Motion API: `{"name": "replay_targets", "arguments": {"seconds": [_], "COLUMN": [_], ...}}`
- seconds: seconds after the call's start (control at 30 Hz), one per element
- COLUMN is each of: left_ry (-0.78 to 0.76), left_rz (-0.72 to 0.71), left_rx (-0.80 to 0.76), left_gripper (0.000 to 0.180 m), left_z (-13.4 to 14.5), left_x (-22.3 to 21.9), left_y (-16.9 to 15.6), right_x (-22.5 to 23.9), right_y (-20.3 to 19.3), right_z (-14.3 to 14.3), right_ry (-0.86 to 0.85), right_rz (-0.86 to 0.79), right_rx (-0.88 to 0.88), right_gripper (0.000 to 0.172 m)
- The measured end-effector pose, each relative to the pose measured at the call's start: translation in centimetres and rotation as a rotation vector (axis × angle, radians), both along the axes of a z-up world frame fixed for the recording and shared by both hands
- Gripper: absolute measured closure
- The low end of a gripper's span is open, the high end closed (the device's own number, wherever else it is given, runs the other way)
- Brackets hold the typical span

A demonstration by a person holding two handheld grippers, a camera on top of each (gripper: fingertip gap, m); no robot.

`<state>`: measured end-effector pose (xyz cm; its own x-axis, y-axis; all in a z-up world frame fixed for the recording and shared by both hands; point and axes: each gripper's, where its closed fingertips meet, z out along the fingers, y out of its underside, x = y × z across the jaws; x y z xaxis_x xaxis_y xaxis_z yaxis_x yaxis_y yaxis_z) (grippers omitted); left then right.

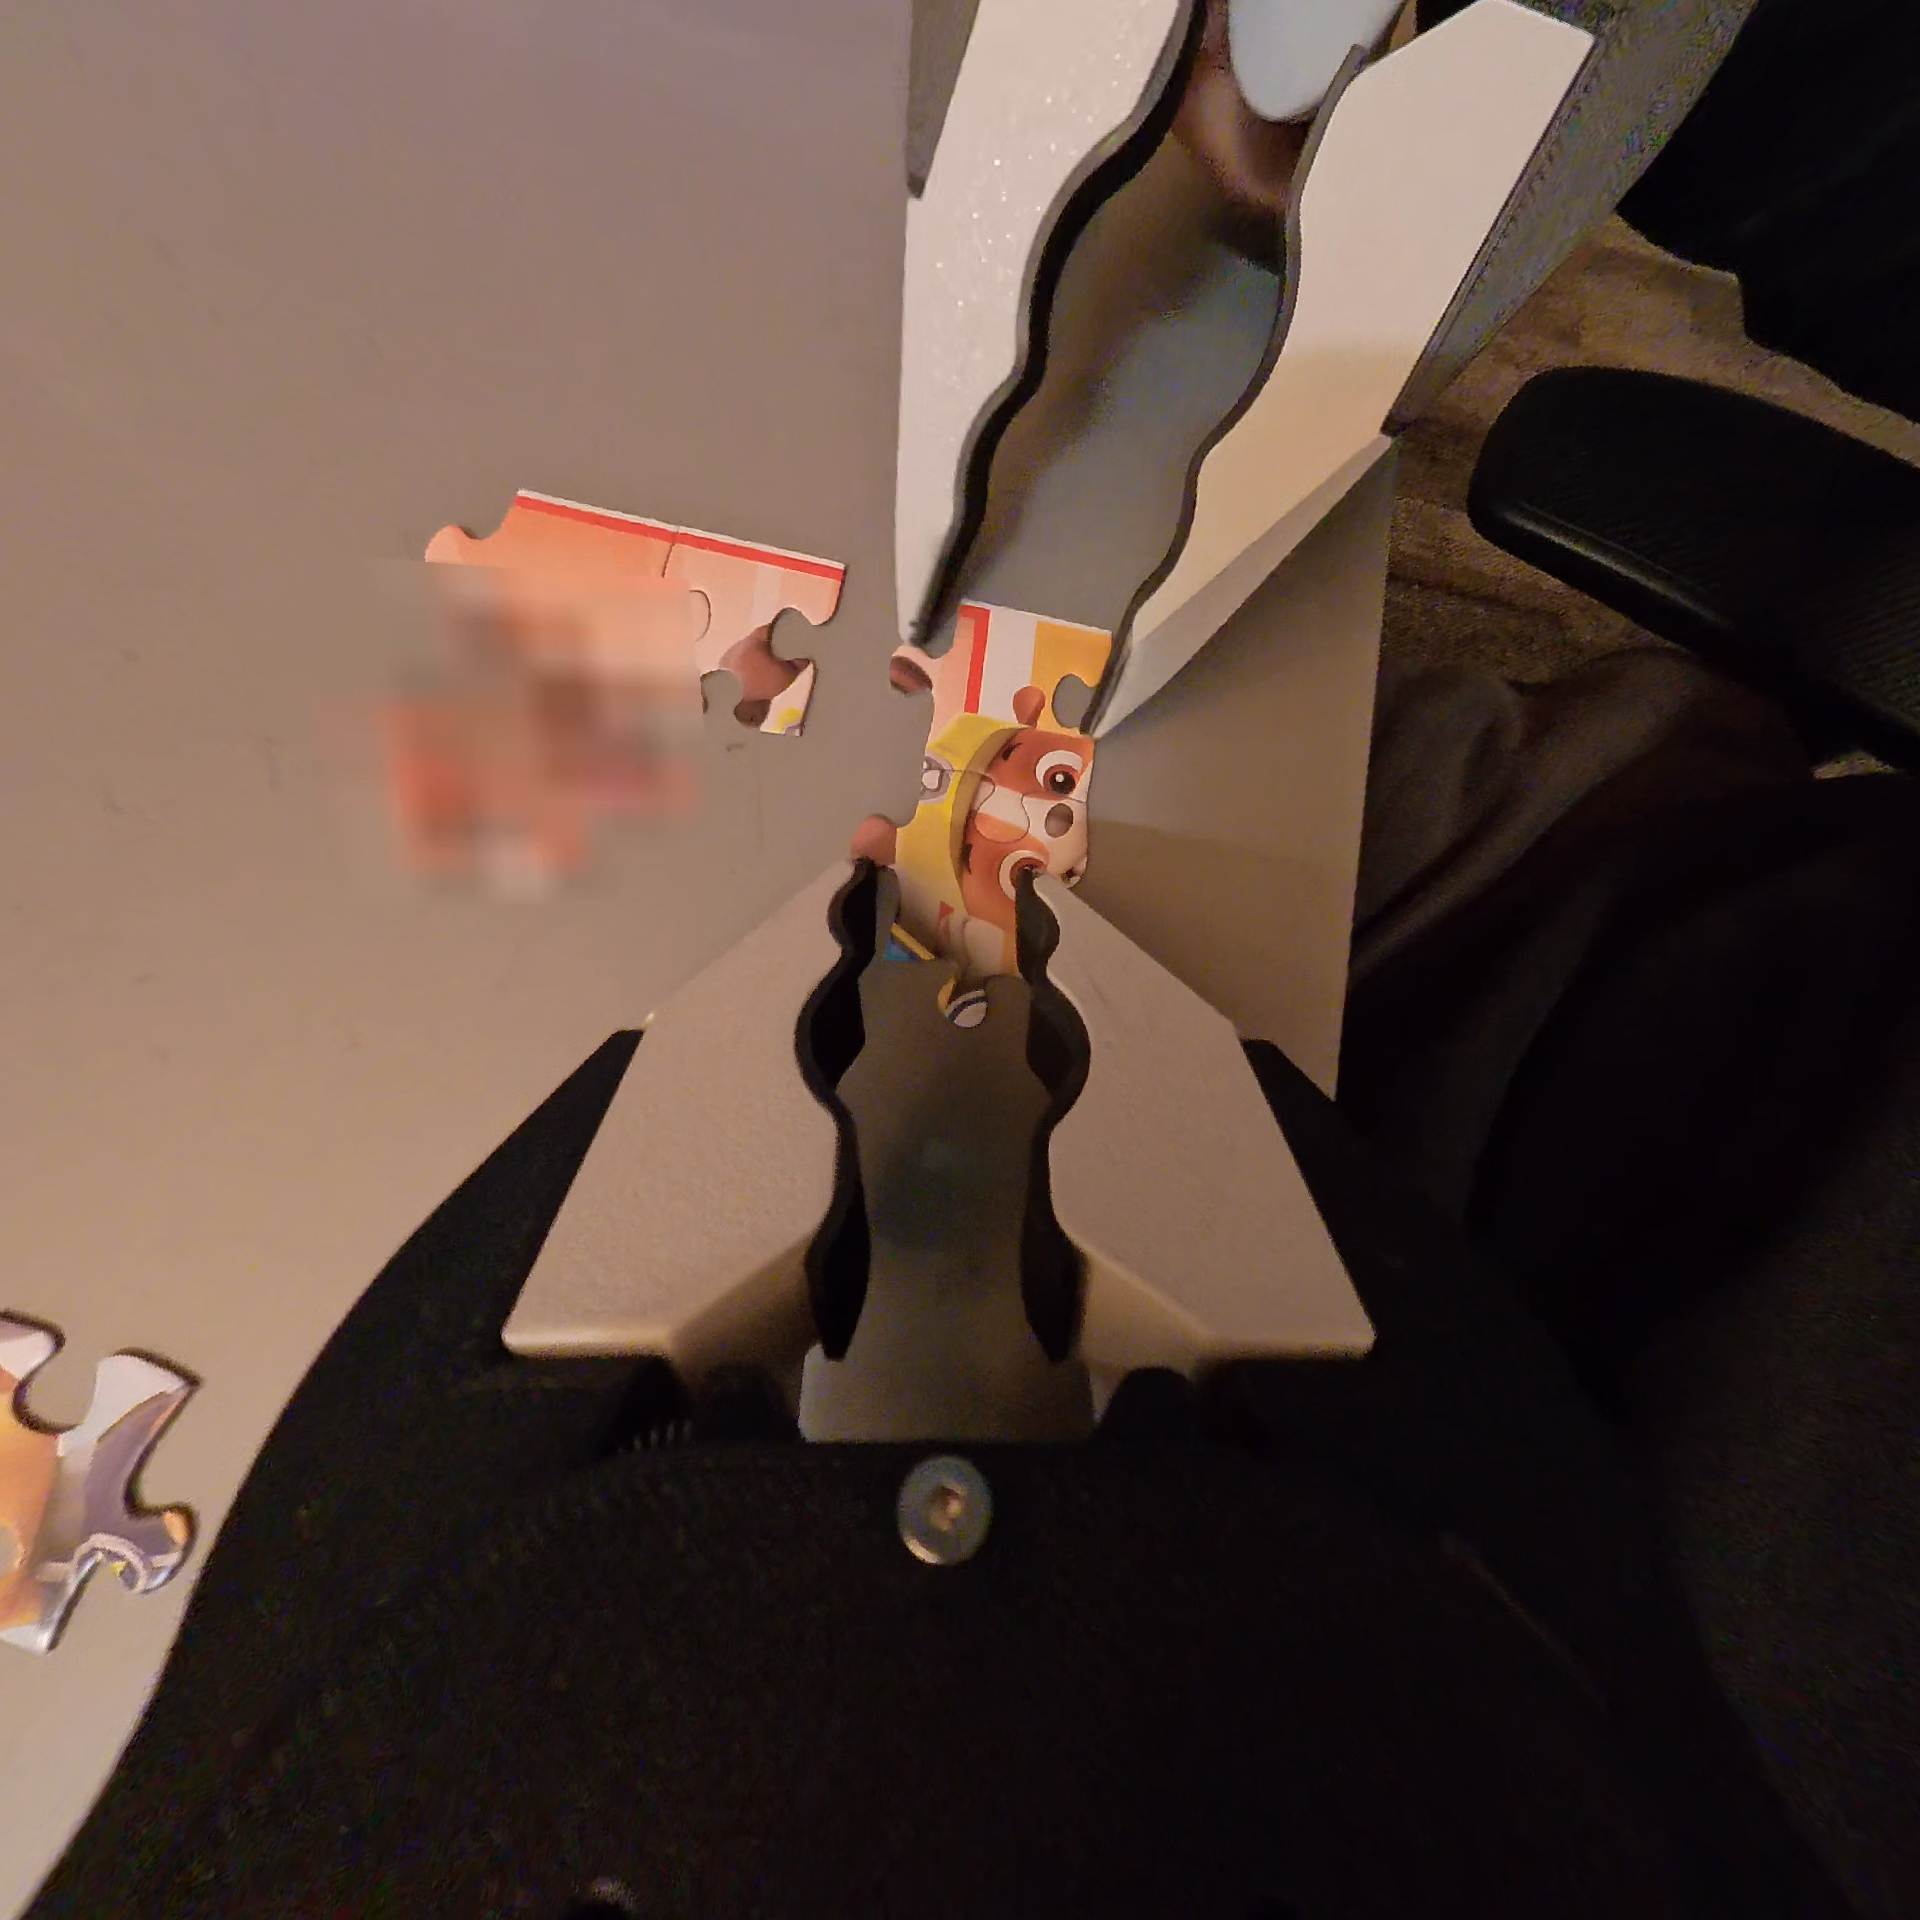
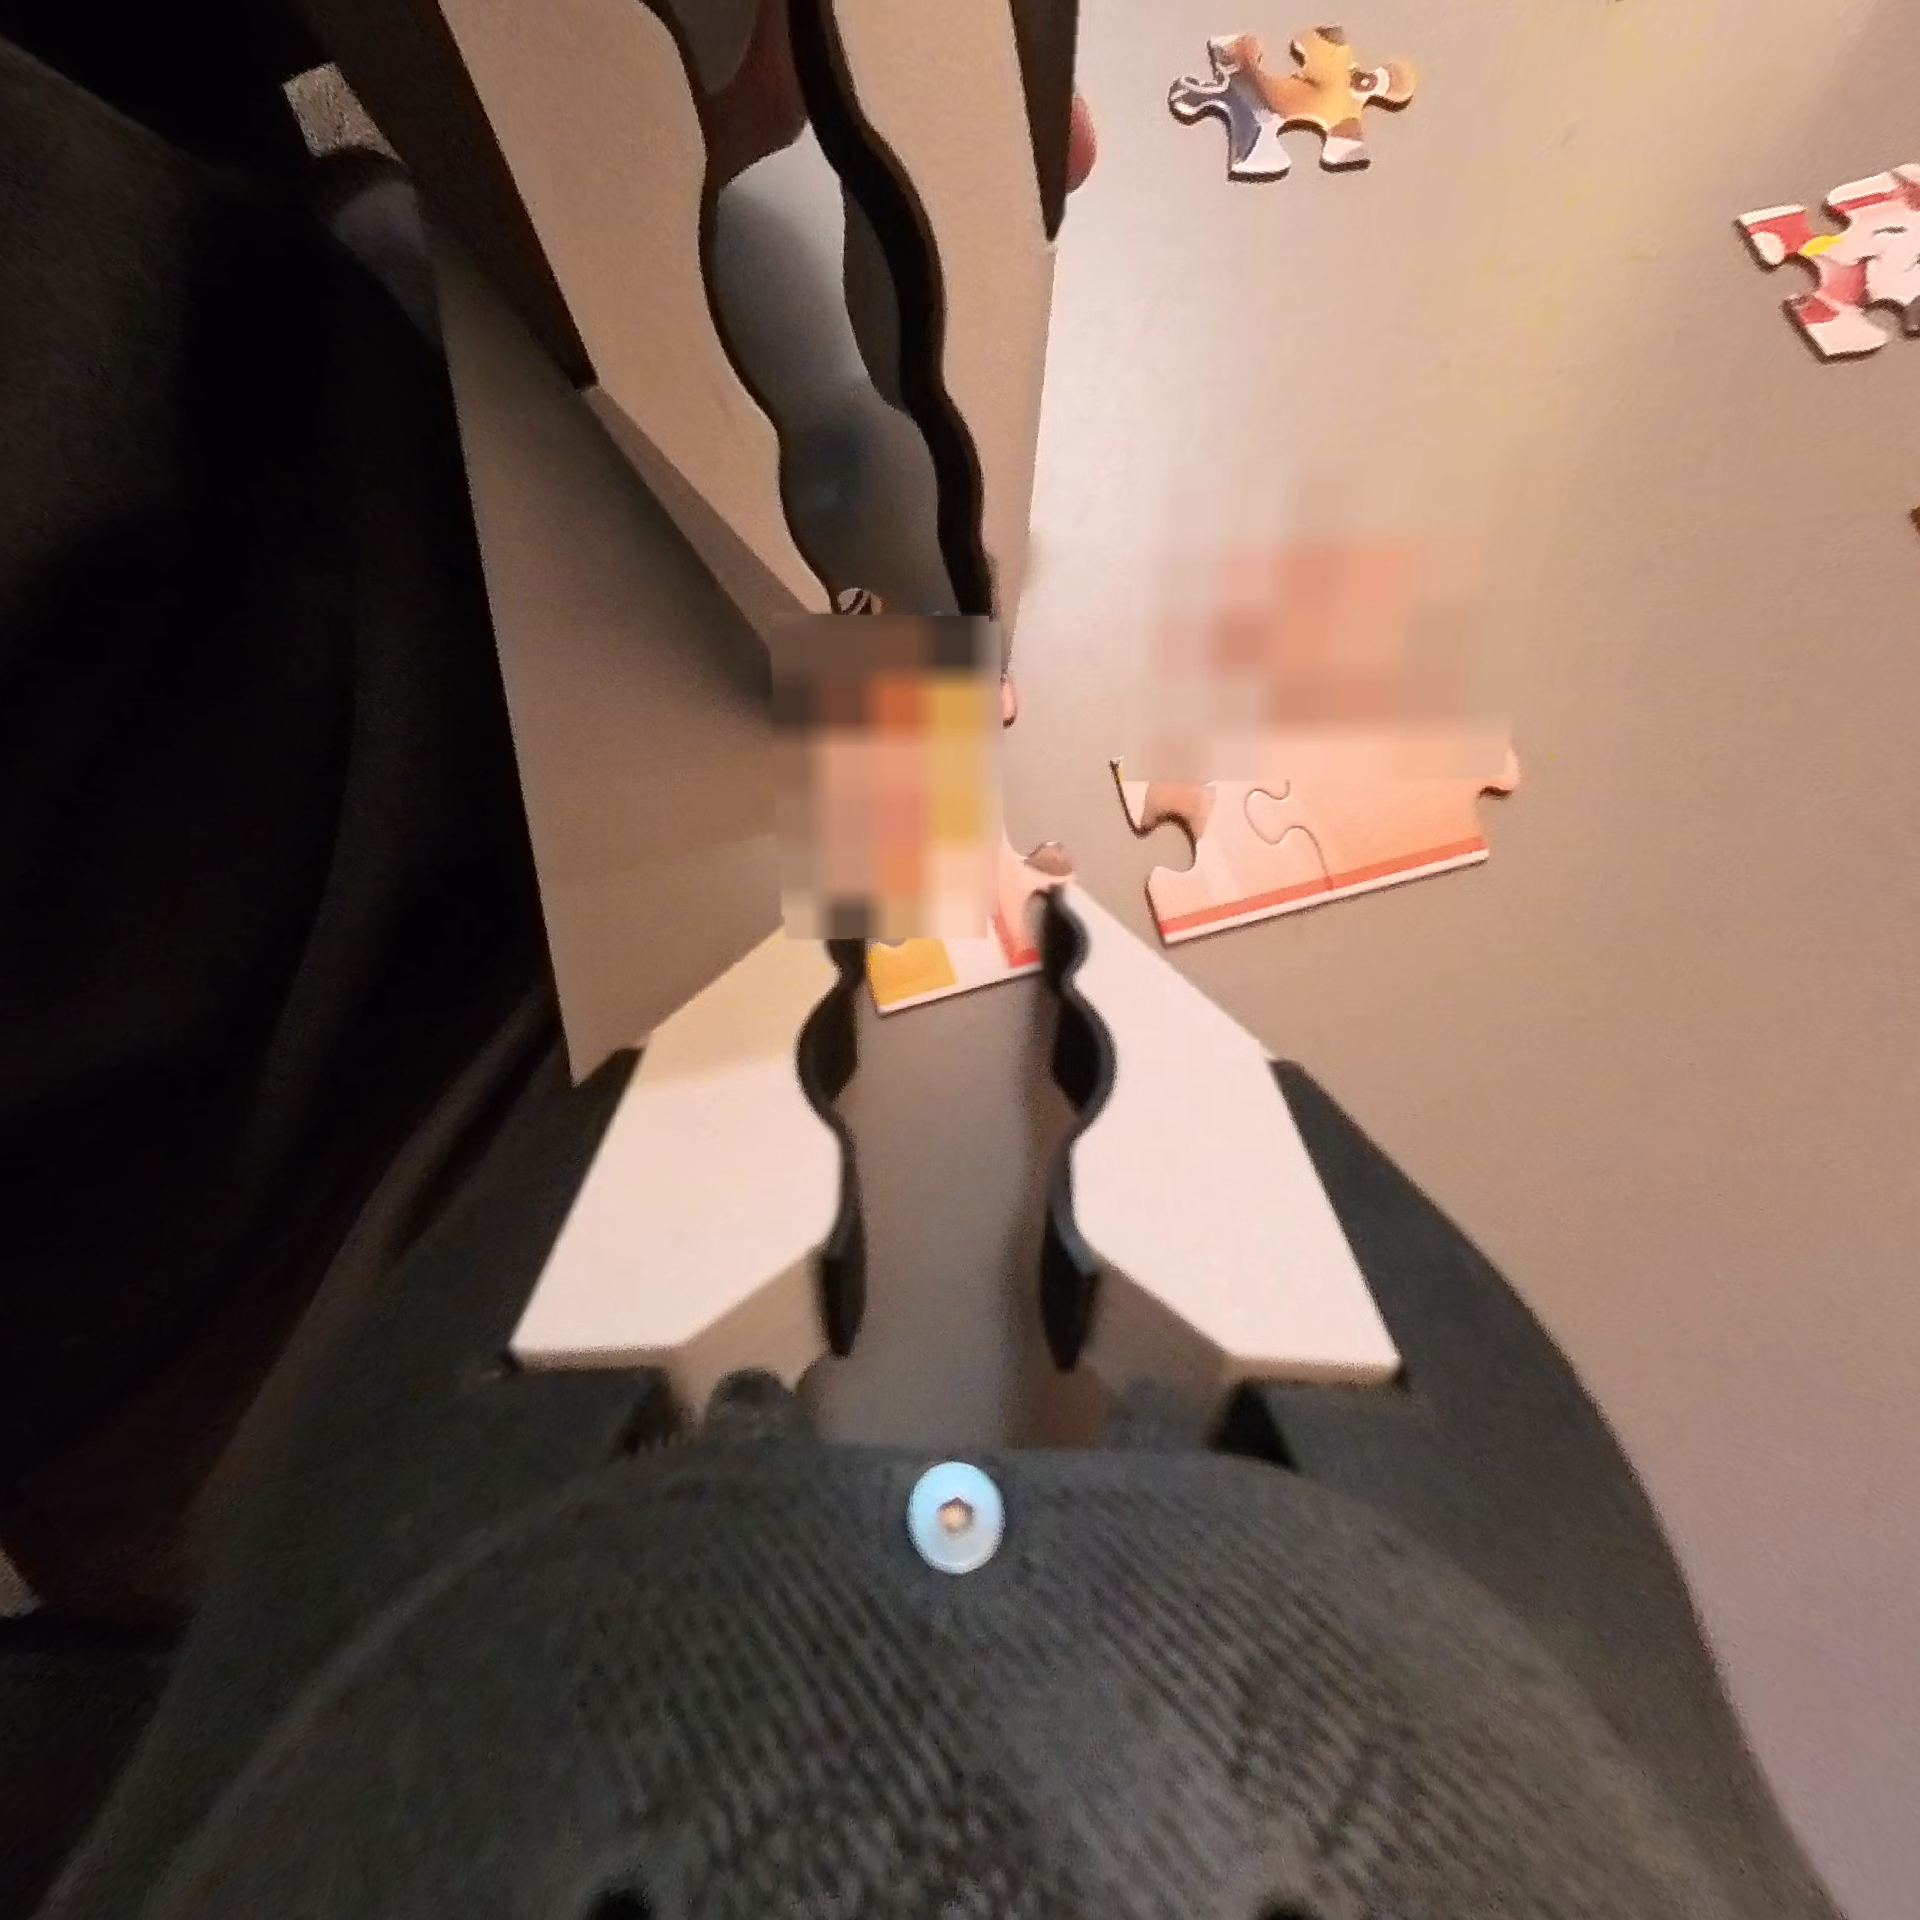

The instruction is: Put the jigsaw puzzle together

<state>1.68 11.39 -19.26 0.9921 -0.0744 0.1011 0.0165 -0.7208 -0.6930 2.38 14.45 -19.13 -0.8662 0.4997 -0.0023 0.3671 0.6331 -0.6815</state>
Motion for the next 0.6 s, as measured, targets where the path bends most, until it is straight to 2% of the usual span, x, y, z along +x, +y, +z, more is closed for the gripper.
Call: {"name": "replay_targets", "arguments": {"seconds": [0.03,0.33,0.4,0.6], "left_ry": [0.007,-0.007,-0.008,-0.023], "left_rz": [0.004,0.002,0.007,0.005], "left_rx": [-0.002,0.007,0.011,0.015], "left_gripper": [0.156,0.158,0.158,0.158], "left_z": [0.02,-0.02,-0.01,0.02], "left_x": [-0.13,0.16,-0.01,-0.20], "left_y": [-0.04,-0.07,-0.03,0.03], "right_x": [-0.10,-0.08,-0.19,-0.51], "right_y": [0.03,-0.16,-0.28,0.18], "right_z": [-0.01,0.11,0.28,0.38], "right_ry": [0.003,0.045,0.073,0.057], "right_rz": [-0.005,-0.002,0.002,-0.026], "right_rx": [0.009,0.030,0.029,0.047], "right_gripper": [0.150,0.152,0.172,0.158]}}
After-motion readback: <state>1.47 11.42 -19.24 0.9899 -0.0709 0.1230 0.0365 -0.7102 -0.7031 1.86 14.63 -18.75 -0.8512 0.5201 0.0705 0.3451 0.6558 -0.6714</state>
